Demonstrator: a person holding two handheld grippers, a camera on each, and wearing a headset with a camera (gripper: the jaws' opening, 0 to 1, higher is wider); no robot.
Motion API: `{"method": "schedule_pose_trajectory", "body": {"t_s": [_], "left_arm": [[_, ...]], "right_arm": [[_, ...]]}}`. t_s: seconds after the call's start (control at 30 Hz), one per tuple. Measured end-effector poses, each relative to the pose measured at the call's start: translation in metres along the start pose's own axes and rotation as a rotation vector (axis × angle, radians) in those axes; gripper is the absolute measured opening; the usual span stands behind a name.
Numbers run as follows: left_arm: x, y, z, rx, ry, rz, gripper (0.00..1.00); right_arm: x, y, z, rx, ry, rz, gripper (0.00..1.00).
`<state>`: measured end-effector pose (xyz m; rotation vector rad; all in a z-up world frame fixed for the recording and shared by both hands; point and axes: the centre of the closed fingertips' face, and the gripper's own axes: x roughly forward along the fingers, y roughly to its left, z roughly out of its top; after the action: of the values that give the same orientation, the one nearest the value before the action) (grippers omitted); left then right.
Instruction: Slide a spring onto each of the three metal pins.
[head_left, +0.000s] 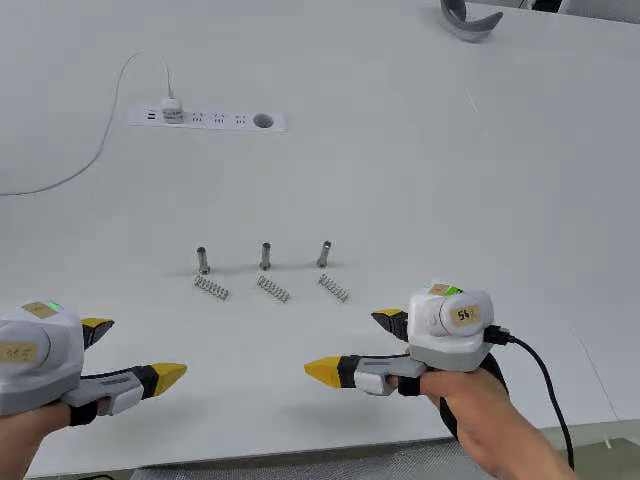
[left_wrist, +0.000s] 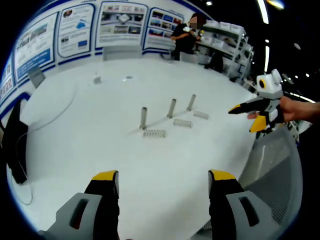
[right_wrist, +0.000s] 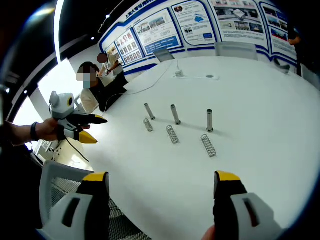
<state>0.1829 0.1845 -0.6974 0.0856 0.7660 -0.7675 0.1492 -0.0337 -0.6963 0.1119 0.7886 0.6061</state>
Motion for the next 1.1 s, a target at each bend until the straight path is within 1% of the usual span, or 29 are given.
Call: {"method": "schedule_pose_trajectory", "body": {"t_s": [0.2,0.43,0.77,1.1], "left_arm": [[0.0,0.0,0.005,0.02,0.0,-0.011,0.76],[0.004,-0.004,0.005,0.061,0.026,-0.04,0.8],[0.012,-0.008,0.01,0.109,0.047,-0.073,0.81],[0.023,-0.013,0.017,0.186,0.074,-0.113,0.81]], "right_arm": [[0.0,0.002,-0.002,-0.006,0.005,0.0,0.88],[-0.002,0.002,-0.004,-0.002,0.01,-0.005,0.88],[-0.003,0.003,-0.006,-0.002,0.013,-0.003,0.88],[-0.006,0.001,-0.007,0.005,0.015,-0.012,0.87]]}}
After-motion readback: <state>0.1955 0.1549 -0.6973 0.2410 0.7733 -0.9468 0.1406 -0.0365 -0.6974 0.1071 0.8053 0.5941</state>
